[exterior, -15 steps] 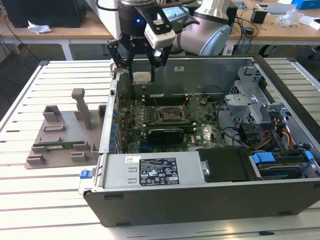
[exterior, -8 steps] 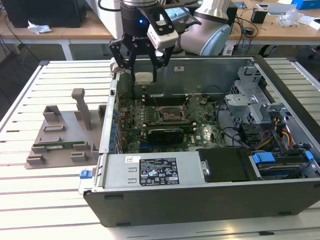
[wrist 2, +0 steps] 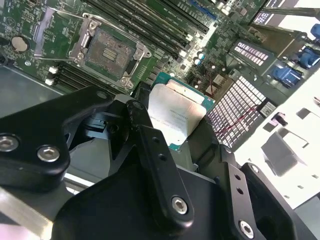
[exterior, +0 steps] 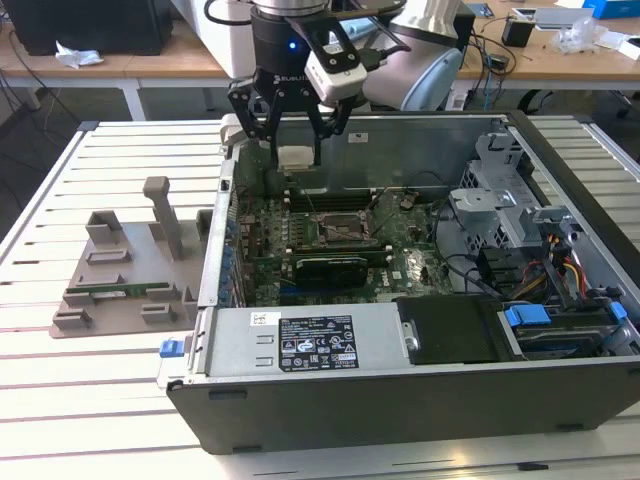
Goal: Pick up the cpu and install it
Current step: 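Pick up the cpu and move it towards the insertion slot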
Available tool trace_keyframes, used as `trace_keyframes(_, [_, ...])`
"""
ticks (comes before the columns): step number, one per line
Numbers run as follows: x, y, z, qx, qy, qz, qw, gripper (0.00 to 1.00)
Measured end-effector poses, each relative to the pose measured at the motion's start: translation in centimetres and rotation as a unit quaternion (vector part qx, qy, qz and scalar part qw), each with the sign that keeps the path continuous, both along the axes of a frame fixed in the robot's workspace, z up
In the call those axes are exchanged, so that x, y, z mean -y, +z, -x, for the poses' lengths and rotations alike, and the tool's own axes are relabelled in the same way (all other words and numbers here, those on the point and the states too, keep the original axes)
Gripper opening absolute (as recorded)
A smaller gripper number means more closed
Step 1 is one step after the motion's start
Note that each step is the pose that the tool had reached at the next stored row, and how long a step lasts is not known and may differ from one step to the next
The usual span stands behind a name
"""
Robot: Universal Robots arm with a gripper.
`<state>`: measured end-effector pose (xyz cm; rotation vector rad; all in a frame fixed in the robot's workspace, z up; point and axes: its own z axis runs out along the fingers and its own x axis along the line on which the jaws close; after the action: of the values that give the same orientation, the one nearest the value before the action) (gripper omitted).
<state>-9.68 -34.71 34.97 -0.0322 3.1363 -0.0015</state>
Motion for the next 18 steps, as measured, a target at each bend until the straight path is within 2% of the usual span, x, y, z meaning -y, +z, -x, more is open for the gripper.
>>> trace_keyframes(11, [-0.02,-0.32,-0.9,0.0,0.0,0.0,1.0,0.55])
trace_keyframes(15, [-0.17,-0.96,-1.6,0.0,0.0,0.0,1.0,0.55])
trace_keyframes(16, [-0.32,-1.47,-1.8,0.0,0.0,0.0001,1.0,0.55])
trace_keyframes(18, [-0.46,-1.78,-2.1,0.0,0.0,0.0,1.0,0.55])
